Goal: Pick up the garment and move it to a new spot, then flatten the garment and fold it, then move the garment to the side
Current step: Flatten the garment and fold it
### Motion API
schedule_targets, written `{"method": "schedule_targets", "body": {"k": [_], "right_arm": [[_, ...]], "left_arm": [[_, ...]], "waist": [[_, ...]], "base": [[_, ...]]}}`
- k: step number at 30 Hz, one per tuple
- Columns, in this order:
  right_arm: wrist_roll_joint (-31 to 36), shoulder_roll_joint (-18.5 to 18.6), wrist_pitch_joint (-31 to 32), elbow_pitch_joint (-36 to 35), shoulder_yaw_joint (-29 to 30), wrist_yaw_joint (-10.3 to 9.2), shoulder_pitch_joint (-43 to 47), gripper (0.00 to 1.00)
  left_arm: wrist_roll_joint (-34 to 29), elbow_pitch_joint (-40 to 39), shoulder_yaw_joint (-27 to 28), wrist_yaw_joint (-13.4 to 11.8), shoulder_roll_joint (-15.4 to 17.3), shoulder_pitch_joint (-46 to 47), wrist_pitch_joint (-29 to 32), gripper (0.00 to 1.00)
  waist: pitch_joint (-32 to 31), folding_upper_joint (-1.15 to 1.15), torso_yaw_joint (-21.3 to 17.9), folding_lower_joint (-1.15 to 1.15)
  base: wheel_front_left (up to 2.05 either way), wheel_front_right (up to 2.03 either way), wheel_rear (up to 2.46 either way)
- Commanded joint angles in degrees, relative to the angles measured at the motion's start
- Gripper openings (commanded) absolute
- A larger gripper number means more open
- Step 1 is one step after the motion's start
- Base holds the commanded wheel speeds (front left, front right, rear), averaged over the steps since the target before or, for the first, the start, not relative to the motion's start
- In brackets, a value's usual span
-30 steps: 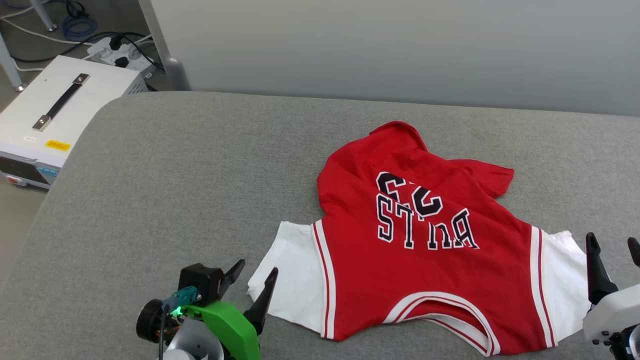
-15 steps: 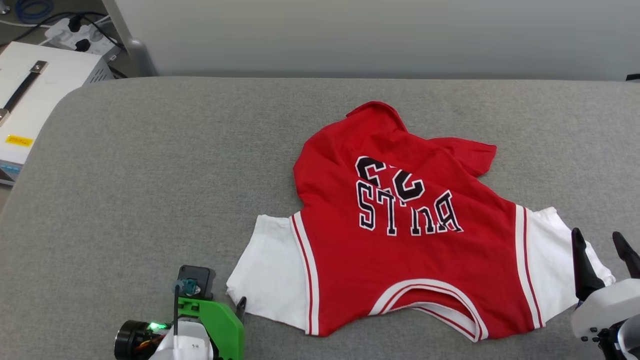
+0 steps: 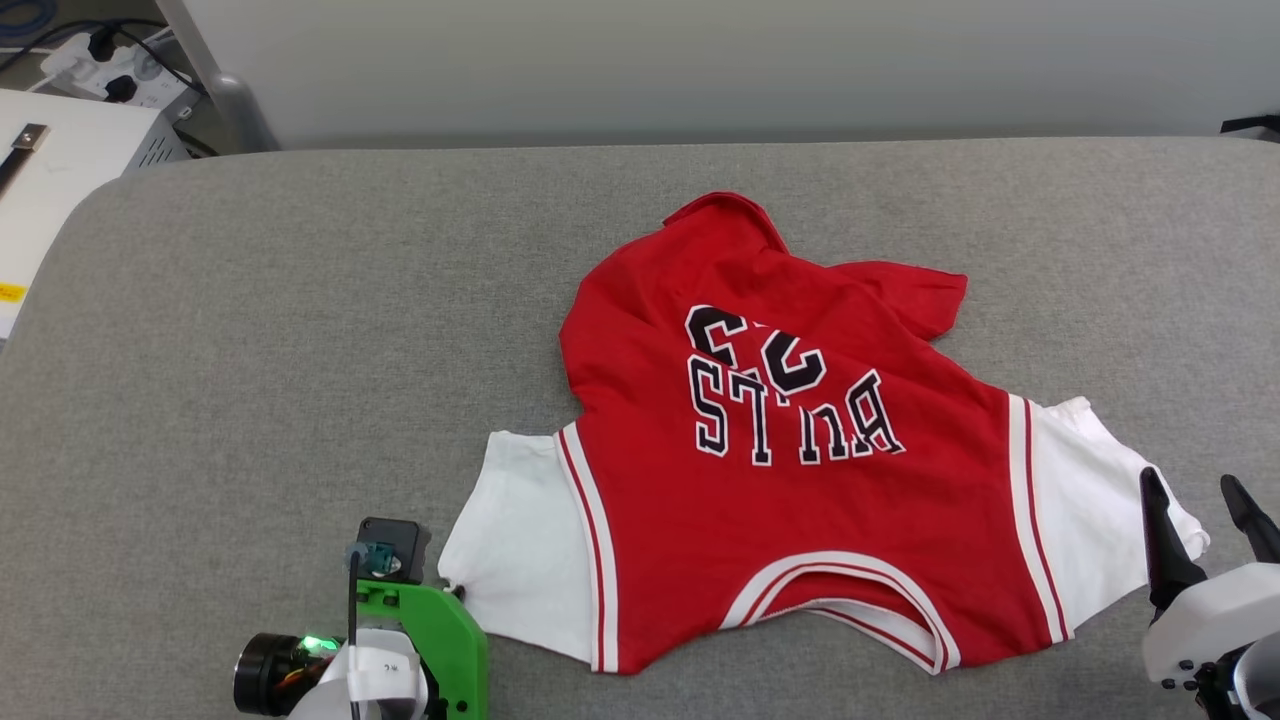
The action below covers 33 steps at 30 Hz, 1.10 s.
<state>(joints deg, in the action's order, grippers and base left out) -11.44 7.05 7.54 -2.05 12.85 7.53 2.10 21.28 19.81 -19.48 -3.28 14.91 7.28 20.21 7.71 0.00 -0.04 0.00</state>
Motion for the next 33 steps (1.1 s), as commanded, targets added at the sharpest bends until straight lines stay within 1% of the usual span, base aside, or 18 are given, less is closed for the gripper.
{"method": "schedule_targets", "body": {"k": [1, 5, 10, 17, 21, 25, 28, 33], "right_arm": [[-0.1, 0.3, 0.0, 0.3, 0.2, -0.04, -0.6, 1.0], [-0.3, 0.6, 1.0, 0.9, 0.2, -0.04, 0.1, 1.0], [-0.3, 1.1, 5.2, 1.9, 0.5, -0.04, 1.4, 1.0], [0.8, 1.4, 12.8, 2.0, 2.7, -0.04, 2.9, 1.0], [1.3, 1.5, 19.3, 1.0, 4.1, -0.04, 3.4, 1.0], [1.5, 2.4, 25.3, -0.5, 4.9, -0.04, 3.2, 1.0], [1.6, 3.0, 29.2, -1.1, 5.6, -0.04, 2.4, 1.0], [1.9, 4.4, 34.6, 0.5, 5.8, -0.04, 1.1, 1.0]], "left_arm": [[0.7, 1.9, -0.5, 0.0, -0.4, -1.0, 0.4, 0.0], [2.0, 0.9, 1.2, -0.5, -0.6, -1.2, -2.3, 0.0], [4.1, -3.1, 4.4, -1.0, 0.1, -1.7, -5.9, 0.0], [6.5, -11.5, 7.9, -1.6, 1.7, -3.3, -6.8, 0.0], [8.4, -17.0, 7.8, -0.9, 2.7, -5.3, -3.8, 0.0], [10.1, -22.3, 6.8, -0.4, 3.7, -7.4, 1.1, 0.0], [10.8, -26.0, 6.2, -0.8, 4.5, -8.6, 4.3, 0.0], [11.8, -30.5, 5.4, -1.5, 5.4, -9.8, 8.8, 0.0]], "waist": [[-0.4, 0.0, 0.3, 0.0], [-1.5, 0.0, 1.1, 0.0], [-2.7, 0.0, 2.3, 0.0], [-3.2, 0.0, 4.4, 0.0], [-3.2, 0.0, 5.6, 0.0], [-2.9, 0.0, 6.6, 0.0], [-2.5, 0.0, 7.0, 0.0], [-1.5, 0.0, 7.7, 0.0]], "base": [[0.0, 0.0, 0.0], [0.0, 0.0, 0.0], [0.0, 0.0, 0.0], [0.0, 0.0, 0.0], [0.0, 0.0, 0.0], [0.0, 0.0, 0.0], [0.0, 0.0, 0.0], [0.0, 0.0, 0.0]]}}
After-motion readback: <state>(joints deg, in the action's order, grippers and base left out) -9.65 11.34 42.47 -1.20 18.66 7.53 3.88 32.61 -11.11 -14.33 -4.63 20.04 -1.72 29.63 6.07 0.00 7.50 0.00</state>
